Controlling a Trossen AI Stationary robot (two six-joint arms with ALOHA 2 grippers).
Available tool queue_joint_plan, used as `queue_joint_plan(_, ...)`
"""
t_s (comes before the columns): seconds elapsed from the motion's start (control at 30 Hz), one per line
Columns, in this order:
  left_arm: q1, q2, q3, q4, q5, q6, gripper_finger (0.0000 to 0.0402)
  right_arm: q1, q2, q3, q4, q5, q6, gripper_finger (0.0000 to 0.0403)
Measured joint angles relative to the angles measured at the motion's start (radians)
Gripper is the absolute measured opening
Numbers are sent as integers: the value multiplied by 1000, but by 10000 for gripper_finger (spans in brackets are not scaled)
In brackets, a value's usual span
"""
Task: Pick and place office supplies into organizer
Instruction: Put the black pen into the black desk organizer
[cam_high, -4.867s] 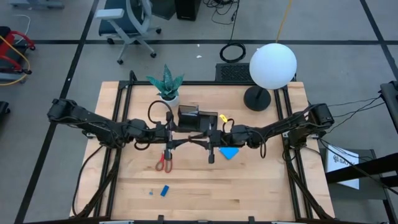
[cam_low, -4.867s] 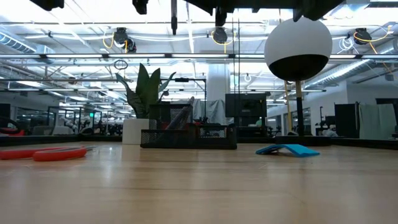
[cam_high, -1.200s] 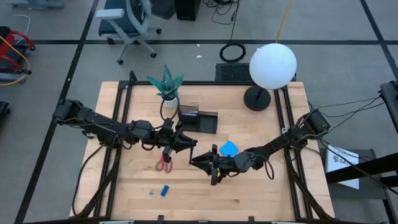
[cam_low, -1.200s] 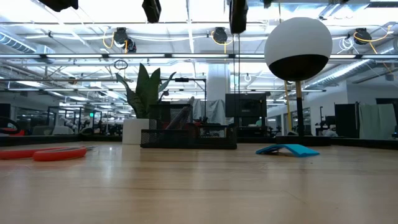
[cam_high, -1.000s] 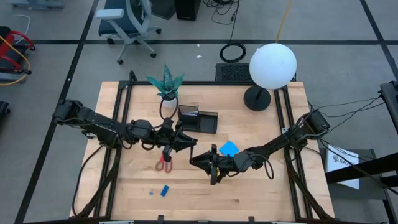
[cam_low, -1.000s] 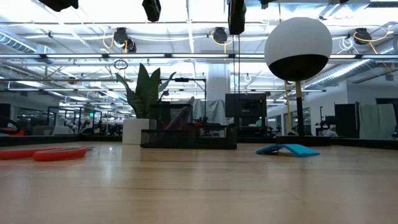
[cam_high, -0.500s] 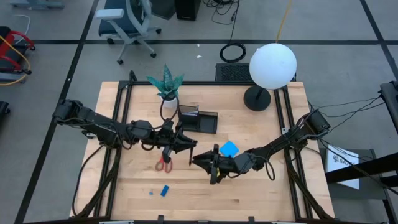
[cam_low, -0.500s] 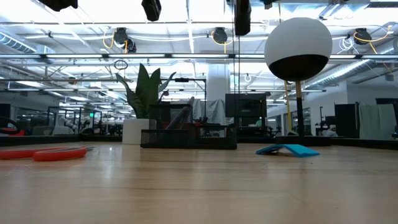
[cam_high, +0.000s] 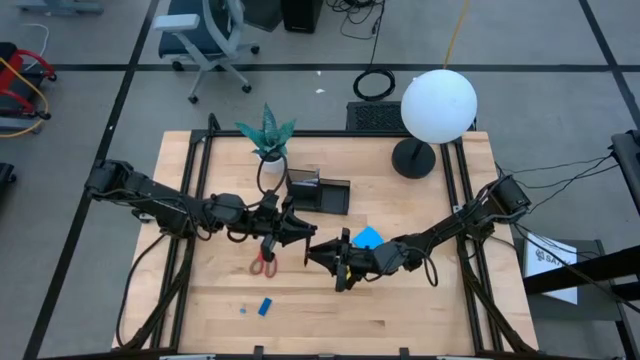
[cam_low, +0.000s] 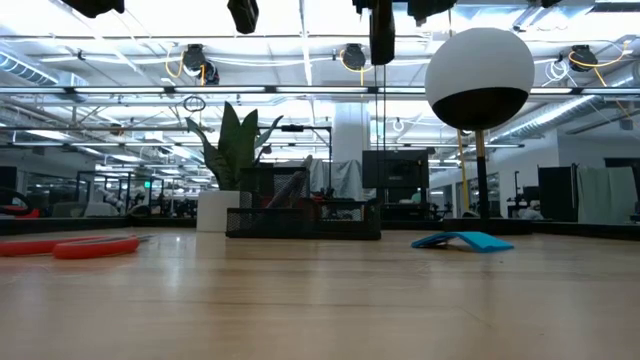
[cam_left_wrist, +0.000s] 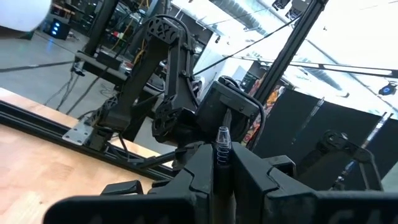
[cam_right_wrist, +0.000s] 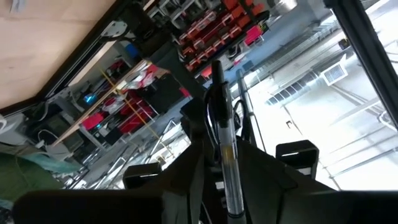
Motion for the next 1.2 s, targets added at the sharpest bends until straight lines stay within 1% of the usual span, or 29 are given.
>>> queue_joint_plan(0.17, 0, 16, 0, 12, -4, 2, 37, -7, 0, 0, -3, -6, -1, 89)
queue_joint_plan(0.27, 1, 46, 4, 25, -3, -9, 37, -8, 0, 0, -3, -34, -1, 89)
queue_joint_plan(0.4, 5, 92, 36, 30, 29, -15, 37, -8, 0, 0, -9, -46, 3, 89)
queue_joint_plan(0.53, 5, 106, 81, 22, 56, 15, 37, -7, 0, 0, -5, -48, 57, 88)
queue_joint_plan(0.63, 7, 106, 98, 15, 59, 37, 37, -2, -1, 2, -2, -45, 80, 77)
queue_joint_plan(0.8, 8, 106, 102, -3, 51, 30, 37, 18, -1, 2, 0, 17, 73, 35)
queue_joint_plan(0.93, 19, 106, 104, -37, 44, 17, 38, 23, 0, 2, -3, 39, 116, 35)
queue_joint_plan(1.0, 24, 105, 104, -37, 42, 8, 52, 23, 0, 2, 1, 51, 147, 35)
queue_joint_plan(1.2, 26, 106, 104, -42, 43, 19, 141, 23, 0, 2, 9, 65, 212, 35)
